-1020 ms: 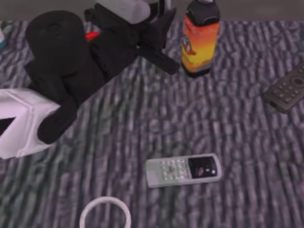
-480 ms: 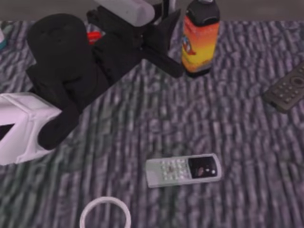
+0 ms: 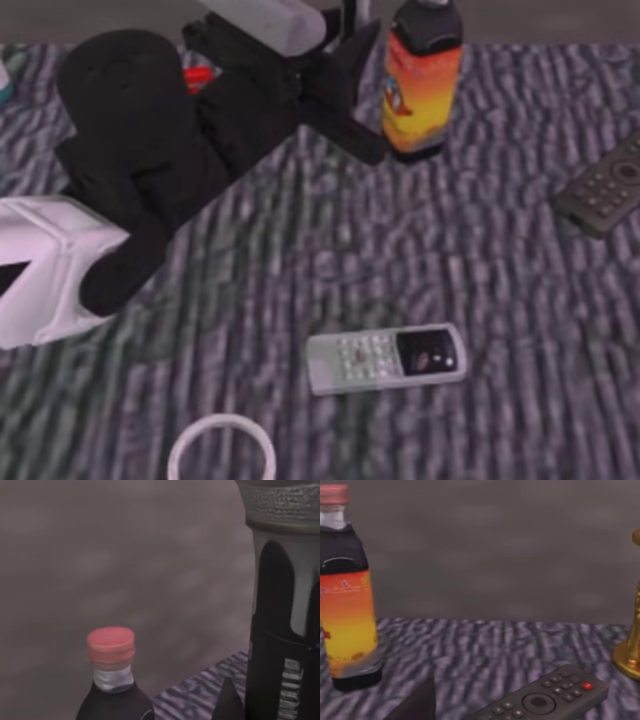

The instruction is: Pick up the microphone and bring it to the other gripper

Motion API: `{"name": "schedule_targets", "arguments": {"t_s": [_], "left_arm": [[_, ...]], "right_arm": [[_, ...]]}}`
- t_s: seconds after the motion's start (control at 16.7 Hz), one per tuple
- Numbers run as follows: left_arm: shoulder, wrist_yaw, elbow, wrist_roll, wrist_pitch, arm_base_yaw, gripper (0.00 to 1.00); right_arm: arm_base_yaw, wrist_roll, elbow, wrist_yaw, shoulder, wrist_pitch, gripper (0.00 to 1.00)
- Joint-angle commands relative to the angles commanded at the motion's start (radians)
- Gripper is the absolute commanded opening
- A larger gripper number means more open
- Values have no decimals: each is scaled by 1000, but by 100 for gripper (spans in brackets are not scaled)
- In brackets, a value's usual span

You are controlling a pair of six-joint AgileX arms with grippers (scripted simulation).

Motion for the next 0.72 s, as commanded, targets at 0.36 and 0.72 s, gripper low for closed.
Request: {"name": "schedule_targets", "arguments": {"t_s": [0.36,0.72], "left_arm": [[0,0,0,0,0,0,0],[0,0,0,0,0,0,0]], "right_arm": [[263,-10,251,64,389,129,100],[556,-10,560,134,856,305,100]]}}
